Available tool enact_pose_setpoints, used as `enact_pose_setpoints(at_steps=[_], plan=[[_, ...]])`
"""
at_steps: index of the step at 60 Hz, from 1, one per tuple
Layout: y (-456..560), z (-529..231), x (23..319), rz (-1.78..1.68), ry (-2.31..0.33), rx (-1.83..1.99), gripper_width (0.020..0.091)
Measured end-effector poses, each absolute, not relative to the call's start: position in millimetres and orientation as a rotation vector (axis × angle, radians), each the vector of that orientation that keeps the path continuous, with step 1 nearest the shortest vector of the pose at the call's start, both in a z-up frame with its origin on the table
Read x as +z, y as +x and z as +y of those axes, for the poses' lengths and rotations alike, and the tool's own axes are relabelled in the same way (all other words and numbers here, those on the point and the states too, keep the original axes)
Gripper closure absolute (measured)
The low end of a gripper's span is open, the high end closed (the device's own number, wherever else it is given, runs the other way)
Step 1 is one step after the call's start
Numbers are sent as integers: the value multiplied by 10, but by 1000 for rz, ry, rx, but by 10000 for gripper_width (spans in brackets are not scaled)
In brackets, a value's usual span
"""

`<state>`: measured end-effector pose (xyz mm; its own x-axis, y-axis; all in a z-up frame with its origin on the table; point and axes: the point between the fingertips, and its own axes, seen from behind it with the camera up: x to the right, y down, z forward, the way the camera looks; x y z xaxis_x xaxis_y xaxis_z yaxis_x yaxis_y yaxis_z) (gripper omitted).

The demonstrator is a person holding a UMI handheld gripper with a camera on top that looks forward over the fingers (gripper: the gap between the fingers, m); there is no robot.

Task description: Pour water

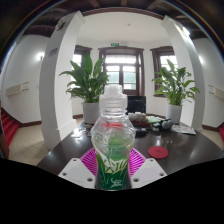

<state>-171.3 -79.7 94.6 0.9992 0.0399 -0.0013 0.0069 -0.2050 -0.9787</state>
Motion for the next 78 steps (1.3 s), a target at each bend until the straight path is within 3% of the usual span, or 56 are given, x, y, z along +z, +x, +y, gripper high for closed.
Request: enact_pose_setpoints(at_steps=[14,22,34,46,66,78], plan=[[-1732,-788,962,-16,-1794,-1,756],[-2326,-589,1011,41,-1811,102,756],[-3225,-31,1450,398,-1711,695,756],[-3246,372,1871,909,-1424,1231,755],[-2729,593,1859,1413,-979,1622,758],[-2780,610,1727,1460,-991,1639,758]])
